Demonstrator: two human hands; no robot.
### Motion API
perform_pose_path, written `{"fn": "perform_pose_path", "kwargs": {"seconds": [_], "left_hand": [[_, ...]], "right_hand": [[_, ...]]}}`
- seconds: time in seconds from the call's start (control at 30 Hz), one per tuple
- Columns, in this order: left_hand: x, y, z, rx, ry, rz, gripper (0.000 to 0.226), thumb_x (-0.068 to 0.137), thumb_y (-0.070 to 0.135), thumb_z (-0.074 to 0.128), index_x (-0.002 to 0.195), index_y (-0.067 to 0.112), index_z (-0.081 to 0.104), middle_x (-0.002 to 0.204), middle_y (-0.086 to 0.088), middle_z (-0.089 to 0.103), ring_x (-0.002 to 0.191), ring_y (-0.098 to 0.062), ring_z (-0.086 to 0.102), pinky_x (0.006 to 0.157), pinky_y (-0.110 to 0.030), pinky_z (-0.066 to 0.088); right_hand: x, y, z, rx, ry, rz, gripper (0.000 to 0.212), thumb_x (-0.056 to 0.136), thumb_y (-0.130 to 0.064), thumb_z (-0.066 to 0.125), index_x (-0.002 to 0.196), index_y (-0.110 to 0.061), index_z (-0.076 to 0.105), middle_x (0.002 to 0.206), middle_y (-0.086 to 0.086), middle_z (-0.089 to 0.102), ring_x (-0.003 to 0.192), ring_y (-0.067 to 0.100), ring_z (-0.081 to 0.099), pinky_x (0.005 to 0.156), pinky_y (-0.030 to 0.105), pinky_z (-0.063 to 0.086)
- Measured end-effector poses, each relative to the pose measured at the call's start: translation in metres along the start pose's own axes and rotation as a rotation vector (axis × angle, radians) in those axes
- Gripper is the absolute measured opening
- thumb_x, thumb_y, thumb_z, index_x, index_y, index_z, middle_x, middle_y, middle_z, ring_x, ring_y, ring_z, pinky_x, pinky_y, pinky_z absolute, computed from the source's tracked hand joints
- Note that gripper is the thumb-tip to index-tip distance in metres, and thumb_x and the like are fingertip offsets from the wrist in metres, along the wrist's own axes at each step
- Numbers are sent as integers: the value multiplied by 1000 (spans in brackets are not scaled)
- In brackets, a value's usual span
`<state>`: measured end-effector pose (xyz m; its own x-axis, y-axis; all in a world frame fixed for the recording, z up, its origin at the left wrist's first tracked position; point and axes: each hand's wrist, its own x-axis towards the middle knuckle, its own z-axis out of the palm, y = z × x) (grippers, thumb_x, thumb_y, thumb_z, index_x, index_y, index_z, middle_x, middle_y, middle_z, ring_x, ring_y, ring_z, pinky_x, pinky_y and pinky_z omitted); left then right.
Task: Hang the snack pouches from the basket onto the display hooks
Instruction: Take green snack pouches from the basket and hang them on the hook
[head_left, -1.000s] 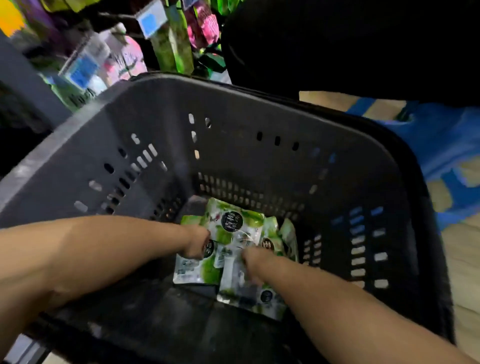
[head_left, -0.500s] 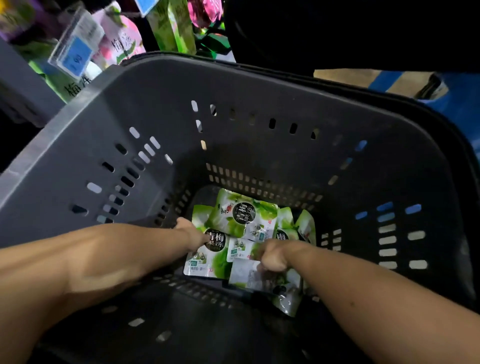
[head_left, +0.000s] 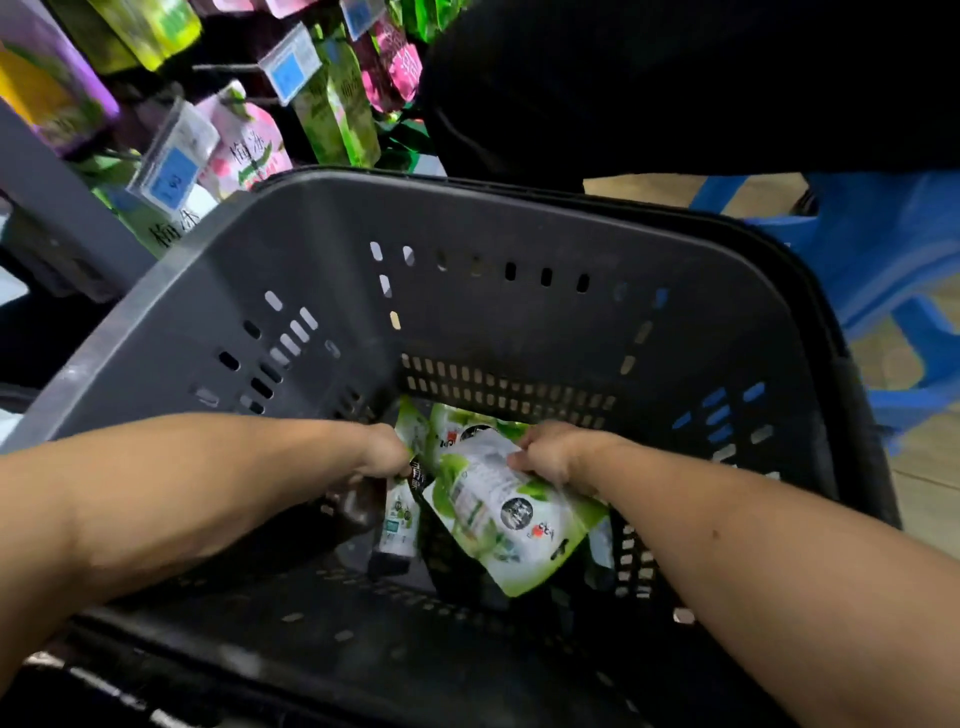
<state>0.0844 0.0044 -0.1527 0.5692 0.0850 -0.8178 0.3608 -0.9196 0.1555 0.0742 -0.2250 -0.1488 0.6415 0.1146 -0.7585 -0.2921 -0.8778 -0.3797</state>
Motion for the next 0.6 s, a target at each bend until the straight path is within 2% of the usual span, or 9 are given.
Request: {"fn": "perform_pose_path", "kwargs": {"seconds": [0.1,0.13,0.2,0.23,0.3,0.37,0.43,0.5,0.6], "left_hand": [[-18,0,-28,60,69,115,22,92,21,67,104,3,61,89,-14,64,70,-30,59,58,-33,46],[-22,-2,-37,14,92,153,28,88,19,66,111,4,61,86,-16,64,63,-29,56,55,-31,42],[-37,-5,-53,-78,130,232,39,81,15,65,118,5,58,92,-19,67,71,-28,57,62,-35,45],[-52,-3,-60,-120,161,277,39,80,13,65,118,4,58,96,-18,68,77,-26,58,69,-35,46],[-68,-7,-73,-200,190,352,37,77,15,65,111,0,60,94,-14,68,83,-22,59,77,-32,48],[-78,-16,-82,-375,219,392,24,86,10,65,109,1,62,96,-9,72,86,-23,66,86,-33,54],[-81,-26,-87,-589,249,401,17,95,-1,58,110,6,63,103,-14,75,92,-30,71,94,-46,56],[-88,-33,-90,-716,275,415,25,97,-9,50,104,10,66,105,-16,74,92,-31,69,93,-49,54],[-97,-42,-91,-821,308,396,31,99,-10,43,99,11,66,105,-17,72,85,-26,68,76,-37,57]], "right_hand": [[-14,-9,-9,125,71,-30,58,97,-32,68,149,-18,49,151,6,48,129,27,54,99,25,50],[-18,-12,-10,224,51,-50,62,97,-22,69,153,-22,42,154,4,42,126,28,56,88,22,55],[-30,-22,-13,457,-35,-70,61,98,-2,62,152,-25,46,152,9,43,98,30,71,57,25,60],[-37,-28,-15,527,-30,-69,52,97,3,59,144,-19,57,141,15,55,79,29,74,53,31,61],[-47,-39,-21,636,-12,-68,28,98,2,54,123,-1,67,105,21,73,69,30,74,70,45,65],[-53,-44,-28,821,-122,-75,22,102,-5,42,111,9,55,88,23,75,76,33,75,82,46,62],[-55,-44,-33,911,-274,-120,25,97,-4,34,110,10,49,99,24,76,92,35,76,85,43,60],[-56,-40,-31,898,-316,-160,26,97,2,40,117,13,53,109,24,74,103,34,74,87,42,60],[-58,-39,-24,801,-156,-161,20,96,-3,66,109,10,59,97,24,76,85,30,77,83,40,63]]}}
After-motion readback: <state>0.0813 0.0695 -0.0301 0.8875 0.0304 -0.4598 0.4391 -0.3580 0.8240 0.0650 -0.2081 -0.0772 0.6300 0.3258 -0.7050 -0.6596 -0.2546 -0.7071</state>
